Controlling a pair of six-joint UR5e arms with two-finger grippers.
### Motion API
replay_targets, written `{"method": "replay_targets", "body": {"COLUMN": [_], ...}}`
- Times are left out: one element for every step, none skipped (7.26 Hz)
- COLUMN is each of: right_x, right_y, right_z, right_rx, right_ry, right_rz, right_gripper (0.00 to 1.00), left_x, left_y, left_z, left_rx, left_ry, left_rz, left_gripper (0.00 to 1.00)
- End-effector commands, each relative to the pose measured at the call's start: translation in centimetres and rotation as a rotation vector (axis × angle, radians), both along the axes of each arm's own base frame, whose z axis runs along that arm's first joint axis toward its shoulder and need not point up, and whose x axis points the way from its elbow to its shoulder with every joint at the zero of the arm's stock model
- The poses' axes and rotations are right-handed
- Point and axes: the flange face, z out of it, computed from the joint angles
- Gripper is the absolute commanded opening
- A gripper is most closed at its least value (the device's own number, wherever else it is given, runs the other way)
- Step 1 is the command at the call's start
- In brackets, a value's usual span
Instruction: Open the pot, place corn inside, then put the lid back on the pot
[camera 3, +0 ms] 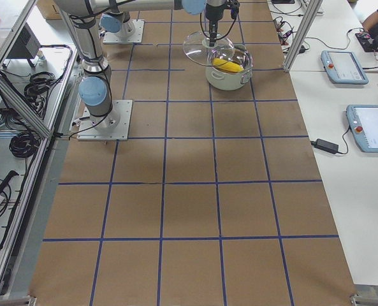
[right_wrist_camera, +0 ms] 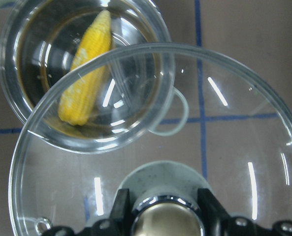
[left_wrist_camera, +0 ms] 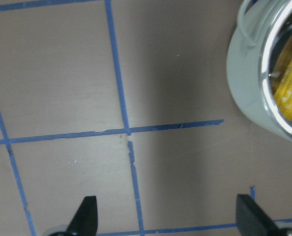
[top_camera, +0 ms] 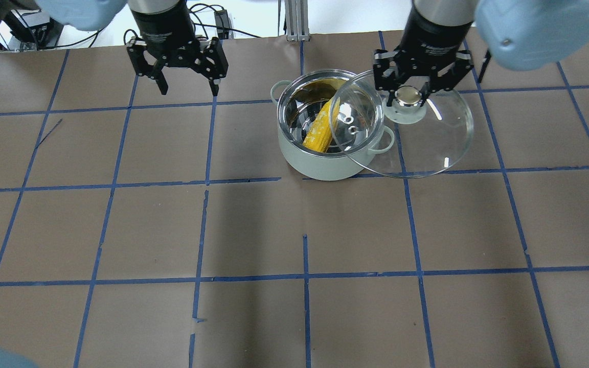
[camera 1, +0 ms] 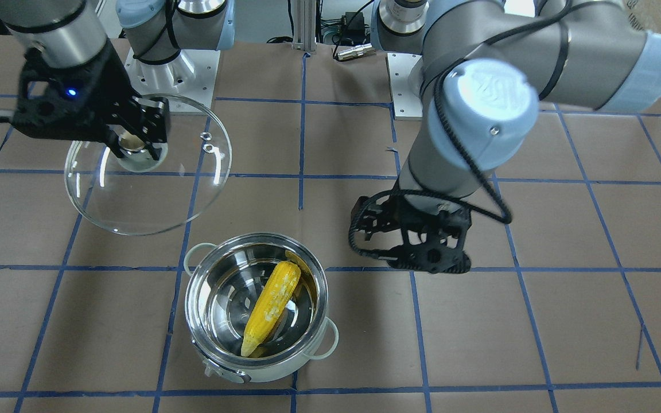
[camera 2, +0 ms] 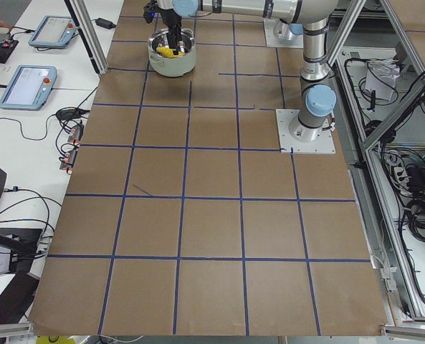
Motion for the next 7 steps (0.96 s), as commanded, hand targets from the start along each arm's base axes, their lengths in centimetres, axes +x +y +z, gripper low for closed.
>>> {"method": "replay_targets", "body": {"right_x": [6.6, 7.2, 7.6, 7.7, 7.7, 7.7, 7.9], "right_y": [-3.1, -4.9, -6.1, -6.5, -6.4, -6.5, -7.0], "right_z": [-4.7, -6.2, -8.0, -9.2, -9.5, -10.0, -10.7], "right_rx": [-0.035, -0.044, -0.044, -0.028, -0.021, -0.014, -0.012], "right_ry": [0.0, -0.002, -0.004, 0.001, 0.001, 0.004, 0.003], "right_rz": [0.045, 0.05, 0.052, 0.058, 0.063, 0.064, 0.066], "right_gripper": [0.38, 0.38, 0.38, 0.38, 0.38, 0.38, 0.38], "left_x": [4.3, 4.2, 4.2, 4.1, 4.0, 4.3, 4.7], "left_y": [8.6, 11.0, 10.9, 10.4, 10.1, 10.0, 9.4], "left_z": [2.7, 3.0, 2.7, 2.9, 3.9, 4.6, 5.3], "left_rx": [-0.031, -0.059, -0.098, -0.112, -0.132, -0.151, -0.171], "left_ry": [-0.011, -0.012, -0.015, -0.001, 0.044, 0.052, 0.046], "left_rz": [-0.005, 0.006, 0.008, 0.022, 0.033, 0.039, 0.047], "left_gripper": [1.0, 1.0, 1.0, 1.0, 1.0, 1.0, 1.0]}}
